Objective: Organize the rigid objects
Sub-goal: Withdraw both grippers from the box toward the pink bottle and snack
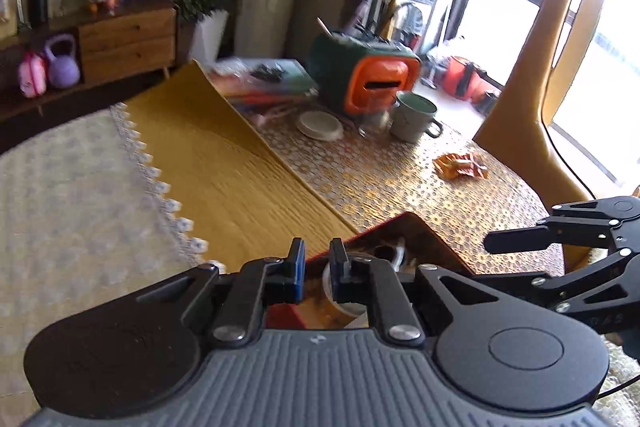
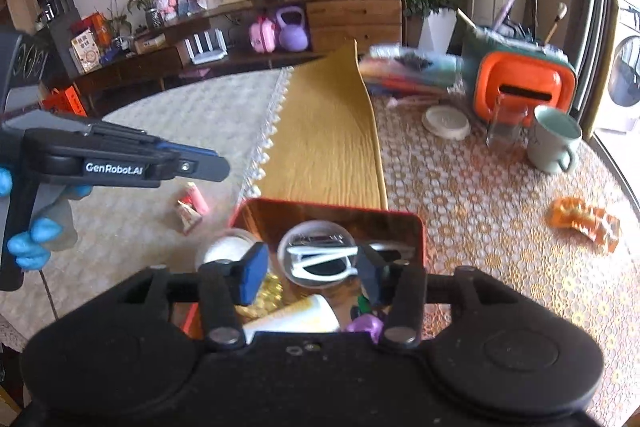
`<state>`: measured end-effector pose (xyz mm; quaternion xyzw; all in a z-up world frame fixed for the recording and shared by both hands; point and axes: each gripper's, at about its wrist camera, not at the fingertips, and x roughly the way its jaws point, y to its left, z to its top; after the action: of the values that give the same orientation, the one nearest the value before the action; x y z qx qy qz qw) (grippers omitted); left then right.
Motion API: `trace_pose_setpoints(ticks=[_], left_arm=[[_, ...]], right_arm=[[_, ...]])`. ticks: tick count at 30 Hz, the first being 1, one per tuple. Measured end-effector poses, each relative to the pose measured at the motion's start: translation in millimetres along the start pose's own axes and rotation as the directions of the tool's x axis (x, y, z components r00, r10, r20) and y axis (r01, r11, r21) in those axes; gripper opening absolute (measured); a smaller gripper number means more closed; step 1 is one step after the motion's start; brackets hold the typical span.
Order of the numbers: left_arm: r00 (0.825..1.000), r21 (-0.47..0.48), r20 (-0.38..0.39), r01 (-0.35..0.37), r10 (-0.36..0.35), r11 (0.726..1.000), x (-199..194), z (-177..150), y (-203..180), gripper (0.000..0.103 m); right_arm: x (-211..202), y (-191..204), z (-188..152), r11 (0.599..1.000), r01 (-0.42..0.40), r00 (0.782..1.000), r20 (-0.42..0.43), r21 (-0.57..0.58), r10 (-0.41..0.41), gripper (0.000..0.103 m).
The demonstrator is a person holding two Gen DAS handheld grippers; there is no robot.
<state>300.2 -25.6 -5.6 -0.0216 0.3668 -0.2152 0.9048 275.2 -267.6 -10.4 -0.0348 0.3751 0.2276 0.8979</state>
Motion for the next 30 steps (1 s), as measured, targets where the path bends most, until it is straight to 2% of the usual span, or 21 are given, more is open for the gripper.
trace_pose_setpoints(ticks=[6, 8, 11, 12, 15, 16, 19, 23, 28, 30], left_arm=[[0.998, -0.023, 0.038, -0.052, 0.052, 0.998, -35, -12, 19, 0.013], [0.996, -0.035, 0.045, -0.072, 0.073, 0.997, -45, -18, 27, 0.017], [0.993, -0.056, 0.050, -0.105, 0.108, 0.993, -58, -28, 38, 0.028], [0.991, -0.058, 0.052, -0.123, 0.126, 0.991, -62, -33, 41, 0.035], [0.984, -0.067, 0.065, -0.161, 0.165, 0.985, -72, -47, 49, 0.072], [0.980, -0.067, 0.078, -0.178, 0.183, 0.982, -76, -53, 51, 0.074], [0.977, -0.066, 0.077, -0.195, 0.200, 0.978, -82, -66, 56, 0.075], [0.969, -0.071, 0.064, -0.234, 0.239, 0.970, -81, -85, 60, 0.081], [0.955, -0.129, 0.041, -0.287, 0.295, 0.949, -73, -105, 65, 0.082], [0.951, -0.166, 0.031, -0.297, 0.306, 0.940, -68, -110, 67, 0.082]], right_arm=[[-9, 27, 6, 0.999, -0.026, 0.999, 0.020, -0.035, 0.027, 0.059], [-10, 38, 8, 0.998, -0.039, 0.999, 0.022, -0.052, 0.040, 0.061], [-10, 53, 10, 0.996, -0.055, 0.998, 0.022, -0.072, 0.057, 0.064], [-10, 57, 11, 0.995, -0.060, 0.998, 0.021, -0.075, 0.061, 0.065], [-7, 70, 16, 0.995, -0.067, 0.998, 0.012, -0.078, 0.068, 0.067], [-5, 74, 17, 0.995, -0.071, 0.997, 0.008, -0.075, 0.072, 0.070], [4, 85, 24, 0.994, -0.083, 0.997, -0.005, -0.069, 0.083, 0.078], [18, 96, 31, 0.993, -0.109, 0.993, -0.039, -0.048, 0.107, 0.085], [41, 105, 39, 0.991, -0.131, 0.987, -0.093, 0.023, 0.133, 0.101], [50, 106, 45, 0.990, -0.132, 0.985, -0.108, 0.047, 0.136, 0.101]])
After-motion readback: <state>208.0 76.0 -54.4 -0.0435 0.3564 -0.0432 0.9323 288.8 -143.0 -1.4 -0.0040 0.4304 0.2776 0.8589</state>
